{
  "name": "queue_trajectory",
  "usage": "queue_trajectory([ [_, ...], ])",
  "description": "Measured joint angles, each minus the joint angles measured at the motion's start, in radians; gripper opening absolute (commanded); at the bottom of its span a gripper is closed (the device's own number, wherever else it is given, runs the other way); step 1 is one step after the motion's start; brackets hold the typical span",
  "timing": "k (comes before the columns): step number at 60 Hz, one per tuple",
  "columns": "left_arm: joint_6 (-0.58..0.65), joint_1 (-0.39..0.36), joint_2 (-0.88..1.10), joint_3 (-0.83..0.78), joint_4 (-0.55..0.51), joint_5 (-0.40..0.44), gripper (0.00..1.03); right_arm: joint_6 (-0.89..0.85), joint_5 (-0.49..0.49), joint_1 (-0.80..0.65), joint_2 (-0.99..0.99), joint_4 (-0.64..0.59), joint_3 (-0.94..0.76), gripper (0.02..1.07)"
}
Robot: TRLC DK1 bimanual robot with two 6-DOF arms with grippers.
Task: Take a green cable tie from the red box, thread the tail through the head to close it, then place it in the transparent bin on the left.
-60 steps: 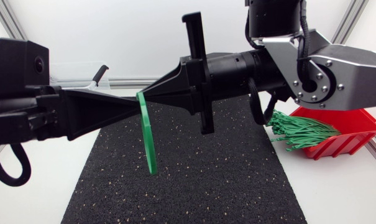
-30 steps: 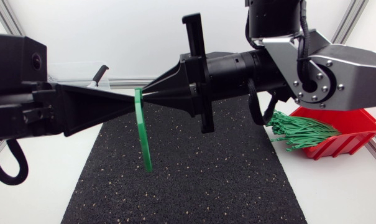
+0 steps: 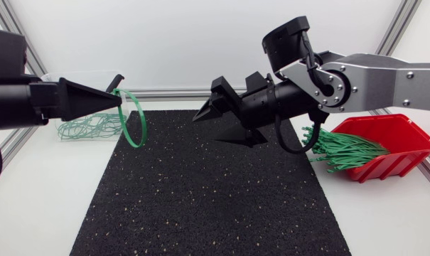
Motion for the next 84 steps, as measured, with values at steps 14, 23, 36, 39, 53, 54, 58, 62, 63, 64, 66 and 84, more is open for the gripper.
queue_trajectory([
  [14,0.11,0.101,0.159,0.163,-0.124,-0.227,0.04,-0.286,0.258,-0.037,0.018,-0.113,0.052,1.02],
  [23,0.161,0.227,0.304,0.292,-0.11,-0.308,0.04,-0.422,0.401,-0.052,0.014,-0.153,0.076,1.02],
  [36,0.195,0.271,0.356,0.306,0.235,-0.592,0.04,-0.536,0.55,-0.058,-0.043,-0.17,0.073,1.02],
  [39,0.201,0.272,0.377,0.322,0.286,-0.646,0.04,-0.55,0.568,-0.058,-0.063,-0.17,0.066,1.02],
  [53,0.204,0.295,0.642,0.653,0.109,-0.728,0.04,-0.578,0.629,-0.022,-0.116,-0.184,0.014,1.02],
  [54,0.204,0.296,0.667,0.681,0.088,-0.73,0.04,-0.578,0.632,-0.018,-0.118,-0.19,0.013,1.02],
  [58,0.204,0.298,0.767,0.798,-0.006,-0.73,0.04,-0.583,0.643,-0.01,-0.128,-0.201,0.005,1.02],
  [62,0.204,0.298,0.857,0.884,-0.078,-0.73,0.04,-0.593,0.652,-0.005,-0.145,-0.213,-0.002,1.02],
  [63,0.204,0.298,0.877,0.9,-0.092,-0.73,0.04,-0.594,0.656,-0.005,-0.15,-0.216,-0.003,1.02],
  [64,0.204,0.298,0.895,0.914,-0.106,-0.73,0.04,-0.596,0.662,-0.005,-0.155,-0.219,-0.005,1.02],
  [66,0.204,0.298,0.93,0.938,-0.133,-0.73,0.04,-0.602,0.676,-0.005,-0.168,-0.219,-0.01,1.02],
  [84,0.204,0.303,1.106,0.974,-0.201,-0.786,1.0,-0.701,0.79,-0.052,-0.376,-0.257,-0.075,1.02],
])
